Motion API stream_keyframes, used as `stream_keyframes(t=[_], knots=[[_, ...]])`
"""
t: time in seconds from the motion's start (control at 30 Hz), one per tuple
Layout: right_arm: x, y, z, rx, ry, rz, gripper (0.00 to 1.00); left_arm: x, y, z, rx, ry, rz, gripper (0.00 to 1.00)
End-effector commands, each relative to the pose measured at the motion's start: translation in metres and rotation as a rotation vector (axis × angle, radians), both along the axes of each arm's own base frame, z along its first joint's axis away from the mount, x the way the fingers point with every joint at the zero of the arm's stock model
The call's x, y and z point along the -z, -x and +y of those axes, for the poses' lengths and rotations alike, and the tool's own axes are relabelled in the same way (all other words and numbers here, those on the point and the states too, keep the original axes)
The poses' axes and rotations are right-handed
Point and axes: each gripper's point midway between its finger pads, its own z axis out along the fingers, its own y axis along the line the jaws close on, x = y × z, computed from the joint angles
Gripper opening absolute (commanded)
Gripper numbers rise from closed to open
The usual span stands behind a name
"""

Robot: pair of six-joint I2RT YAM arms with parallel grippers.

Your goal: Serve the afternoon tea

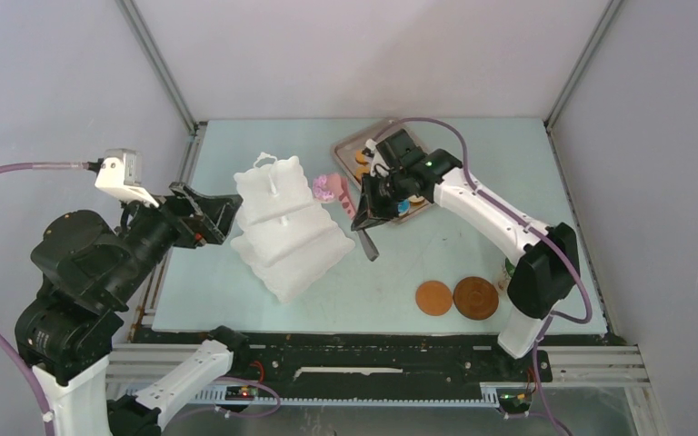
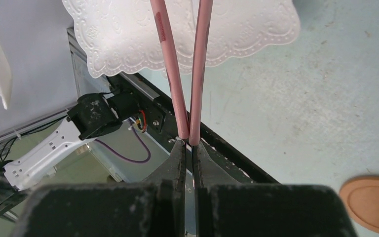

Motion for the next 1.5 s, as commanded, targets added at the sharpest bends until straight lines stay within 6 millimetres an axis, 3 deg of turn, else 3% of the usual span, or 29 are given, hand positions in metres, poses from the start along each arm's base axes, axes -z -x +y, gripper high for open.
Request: stream_keyframes(t=[0.0,0.17,0.43,1.2,1.47], knots=[[-0.018,-0.011,0.027,0.007,-0.058,-0.041,0.0,-0.01,0.006,-0.002,0.034,-0.008,-0.039,0.95],[-0.023,-0.008,0.052,-0.054,-0.098,-0.032,0.0,-0.009,0.006,0.0,0.025,-0.018,-0.043,0.95],[-0.02,-0.012,0.074,-0.095,-0.11,-0.014,0.0,-0.006,0.006,0.006,0.001,-0.038,-0.041,0.96],[-0.003,-0.014,0.094,-0.124,-0.108,0.007,0.07,-0.008,0.003,0.009,-0.016,-0.062,-0.051,0.97],[-0.005,-0.017,0.101,-0.136,-0.125,0.01,0.19,-0.009,0.004,0.011,-0.018,-0.071,-0.059,0.97]])
